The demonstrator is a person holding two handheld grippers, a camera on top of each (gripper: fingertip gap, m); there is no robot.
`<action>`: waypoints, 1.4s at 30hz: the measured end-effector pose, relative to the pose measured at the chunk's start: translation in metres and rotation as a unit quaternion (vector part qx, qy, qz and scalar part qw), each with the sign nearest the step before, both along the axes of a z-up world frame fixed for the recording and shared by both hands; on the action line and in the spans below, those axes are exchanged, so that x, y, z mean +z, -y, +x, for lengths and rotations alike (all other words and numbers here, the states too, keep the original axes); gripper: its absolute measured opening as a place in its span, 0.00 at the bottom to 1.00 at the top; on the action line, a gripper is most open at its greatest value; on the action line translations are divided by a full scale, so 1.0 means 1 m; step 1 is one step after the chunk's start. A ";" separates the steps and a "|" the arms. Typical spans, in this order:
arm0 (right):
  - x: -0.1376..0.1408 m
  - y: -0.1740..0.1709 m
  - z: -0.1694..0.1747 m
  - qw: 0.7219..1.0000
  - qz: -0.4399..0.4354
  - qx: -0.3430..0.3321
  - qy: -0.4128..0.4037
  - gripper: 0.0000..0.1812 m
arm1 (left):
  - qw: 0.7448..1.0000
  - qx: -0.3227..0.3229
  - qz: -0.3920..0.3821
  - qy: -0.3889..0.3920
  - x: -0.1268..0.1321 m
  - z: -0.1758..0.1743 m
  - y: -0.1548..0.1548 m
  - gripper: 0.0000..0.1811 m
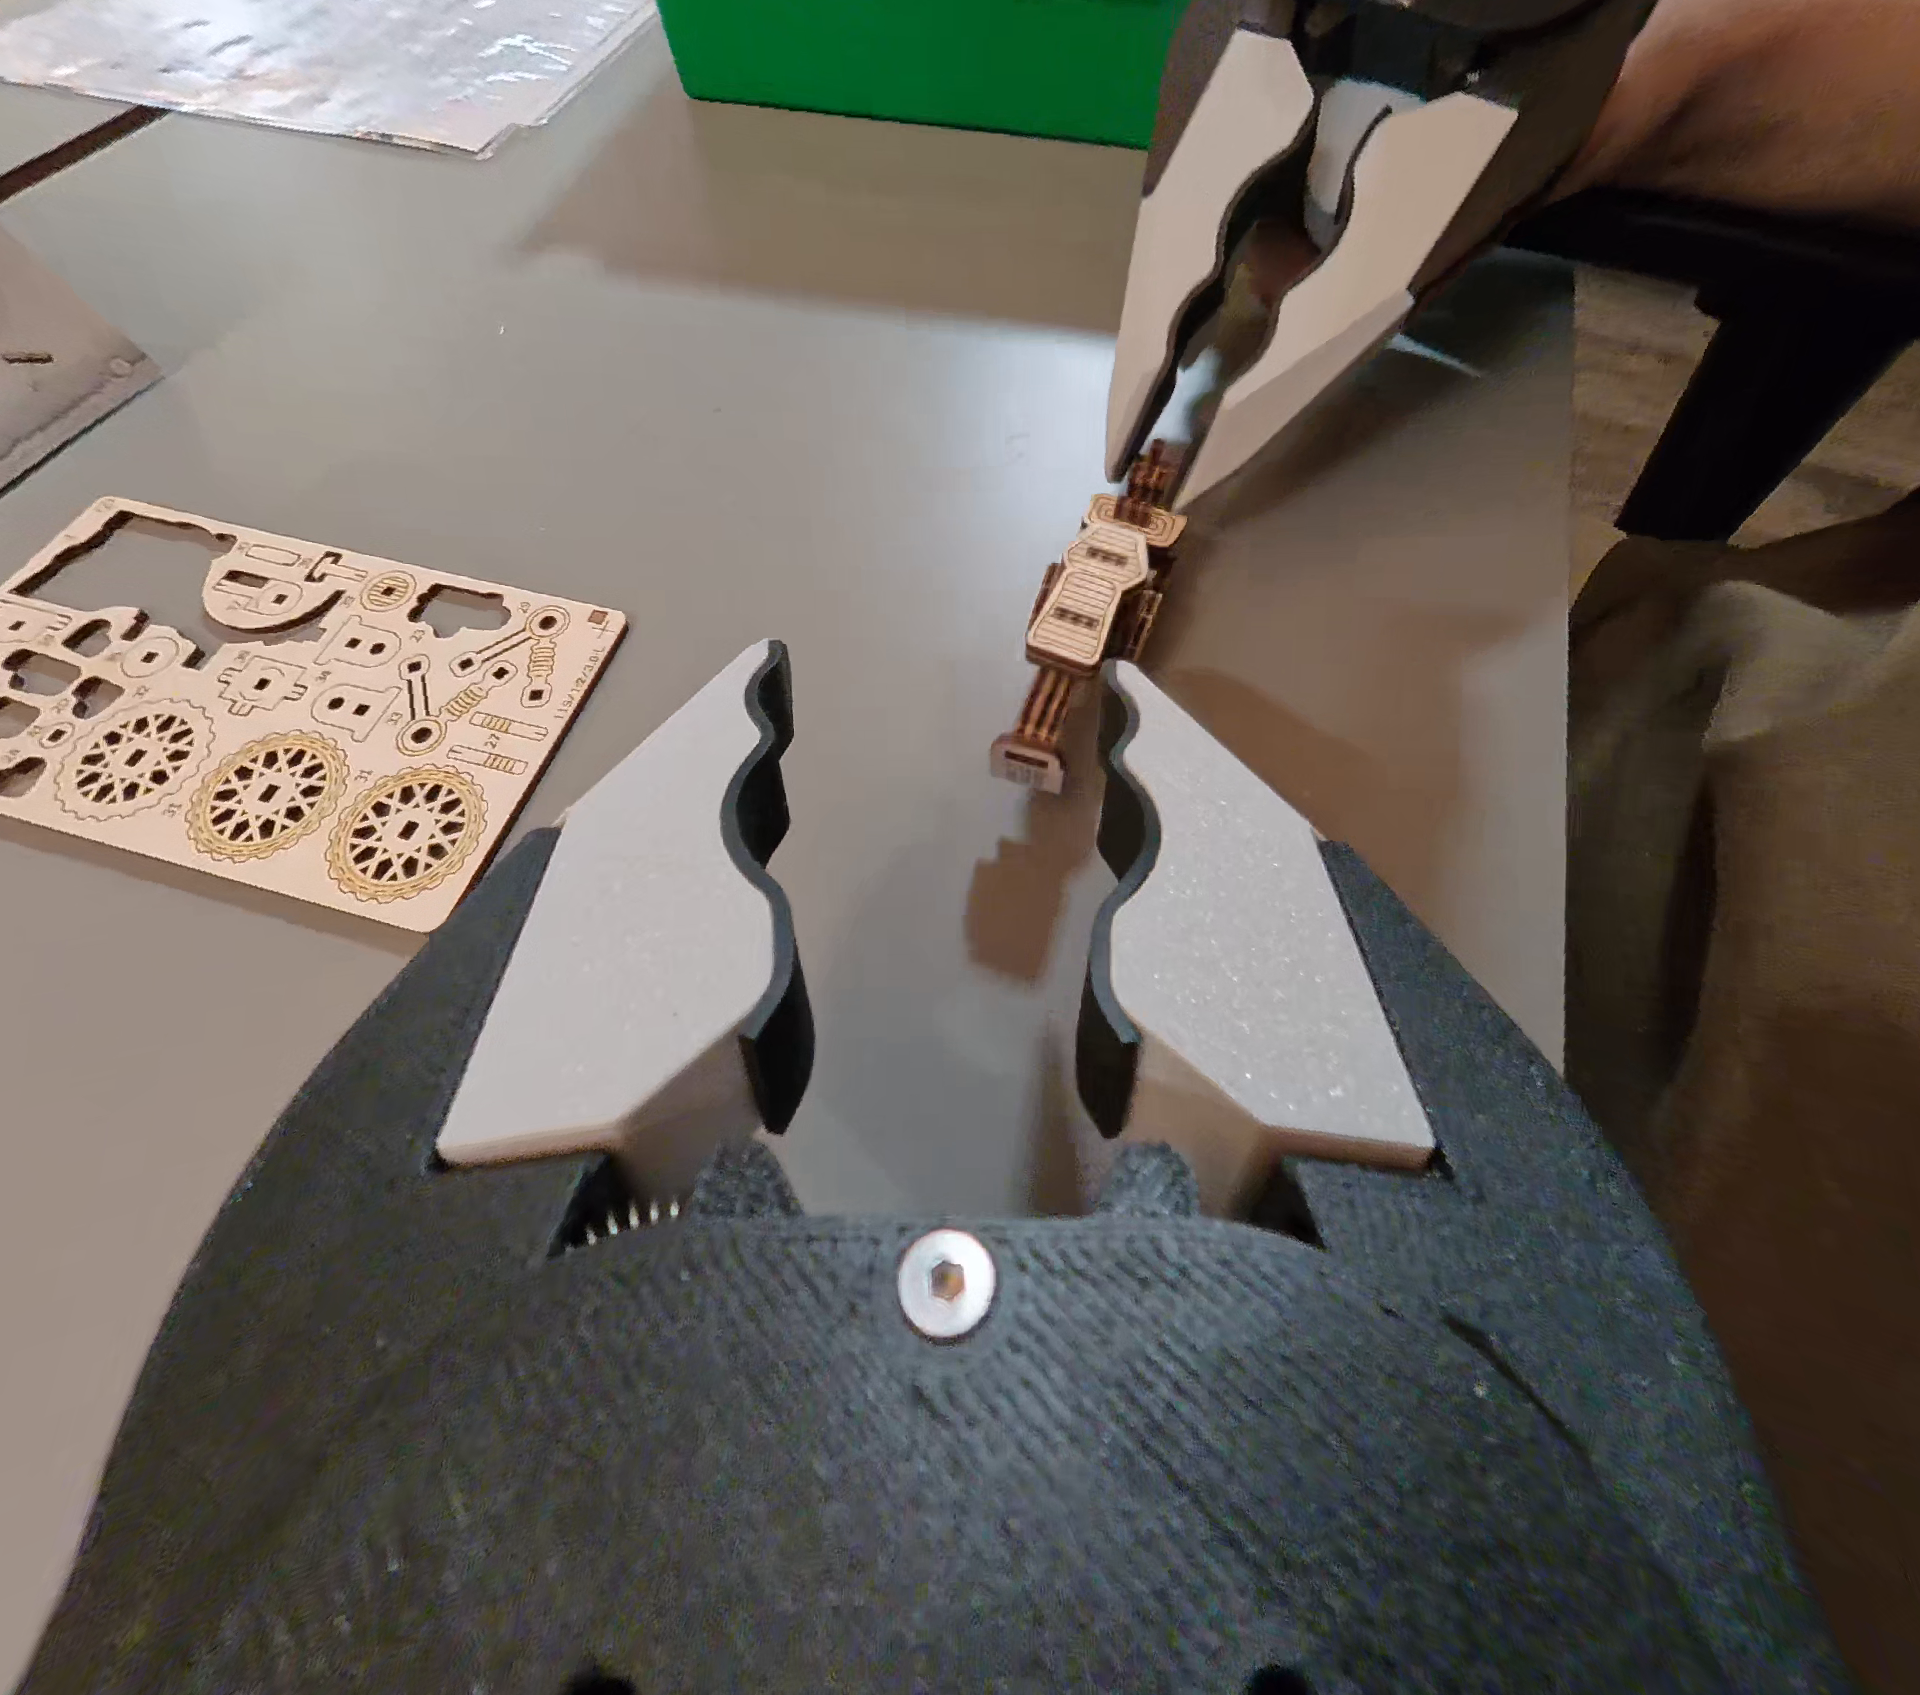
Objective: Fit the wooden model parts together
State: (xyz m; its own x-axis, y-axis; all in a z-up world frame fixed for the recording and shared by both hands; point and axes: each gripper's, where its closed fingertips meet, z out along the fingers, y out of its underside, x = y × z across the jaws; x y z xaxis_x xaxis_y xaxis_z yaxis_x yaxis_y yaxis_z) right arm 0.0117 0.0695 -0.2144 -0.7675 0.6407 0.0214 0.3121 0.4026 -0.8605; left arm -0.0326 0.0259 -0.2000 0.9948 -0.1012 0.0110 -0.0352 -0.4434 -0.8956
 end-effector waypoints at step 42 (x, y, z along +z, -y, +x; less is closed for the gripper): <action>0.048 -0.002 0.002 0.990 -0.062 0.012 -0.124 0.04 | 0.997 -0.065 0.043 -0.007 0.013 0.035 -0.002 0.33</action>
